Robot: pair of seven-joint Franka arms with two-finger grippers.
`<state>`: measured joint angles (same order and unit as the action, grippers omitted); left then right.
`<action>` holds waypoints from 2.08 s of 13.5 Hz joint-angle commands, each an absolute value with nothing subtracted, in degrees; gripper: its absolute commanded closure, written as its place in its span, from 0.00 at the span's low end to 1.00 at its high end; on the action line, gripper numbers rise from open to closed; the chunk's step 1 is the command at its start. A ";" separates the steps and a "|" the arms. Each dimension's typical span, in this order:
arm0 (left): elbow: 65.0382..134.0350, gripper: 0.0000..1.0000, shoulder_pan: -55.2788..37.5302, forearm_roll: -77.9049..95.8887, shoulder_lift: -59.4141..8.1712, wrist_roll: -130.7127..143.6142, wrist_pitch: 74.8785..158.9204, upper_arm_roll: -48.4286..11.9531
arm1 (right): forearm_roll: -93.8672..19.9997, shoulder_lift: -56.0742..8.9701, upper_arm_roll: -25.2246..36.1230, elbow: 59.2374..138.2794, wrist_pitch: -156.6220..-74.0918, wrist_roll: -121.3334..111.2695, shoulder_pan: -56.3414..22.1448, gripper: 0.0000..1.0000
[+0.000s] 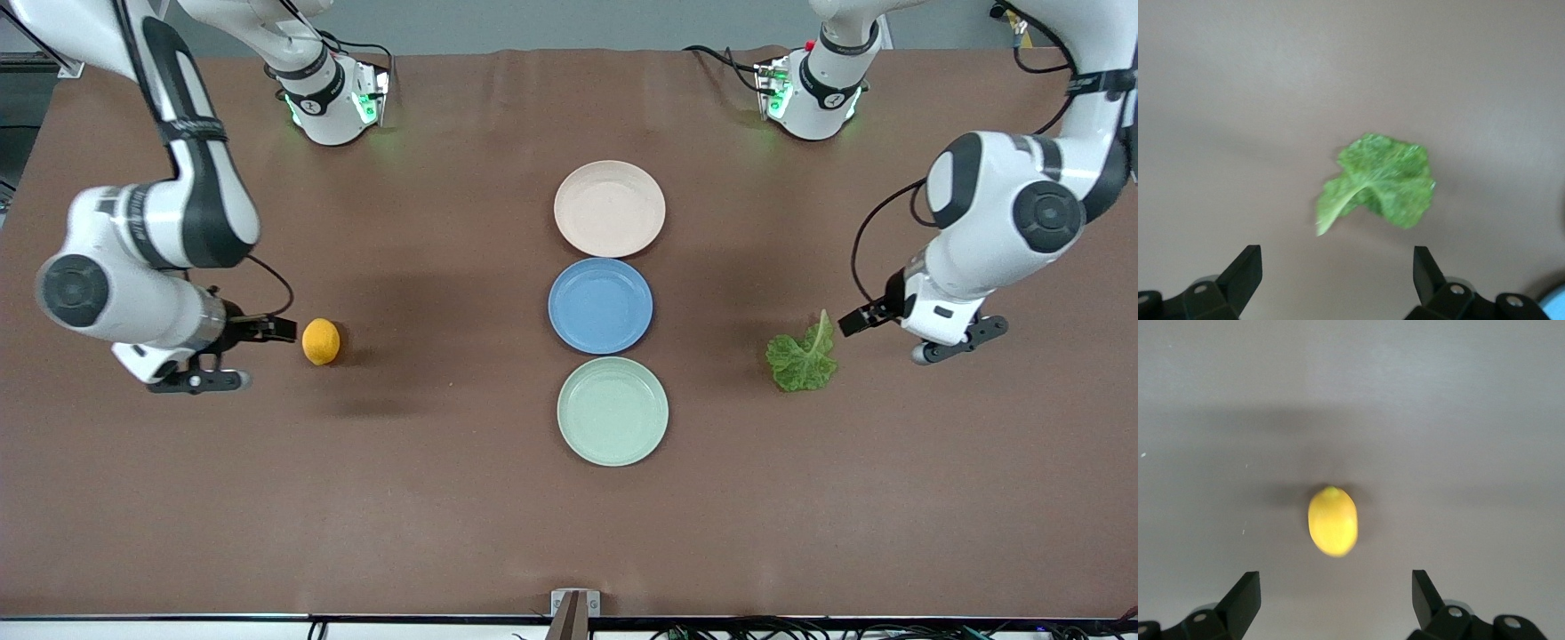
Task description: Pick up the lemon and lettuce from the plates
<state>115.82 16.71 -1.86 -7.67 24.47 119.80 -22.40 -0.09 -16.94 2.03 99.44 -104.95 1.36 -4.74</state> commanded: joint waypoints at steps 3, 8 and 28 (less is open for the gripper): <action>112.60 0.00 23.98 4.73 0.95 6.89 108.13 -22.50 | -0.09 -17.75 1.41 85.45 -89.49 -0.53 -0.01 0.00; 99.52 0.00 25.22 5.19 2.99 4.83 93.62 -21.53 | 0.09 -18.46 1.41 77.09 -82.28 -0.53 3.24 0.00; 86.40 0.00 26.01 2.29 0.27 0.44 86.40 -22.06 | -0.79 -4.84 2.37 89.99 -87.80 -4.83 -0.09 0.00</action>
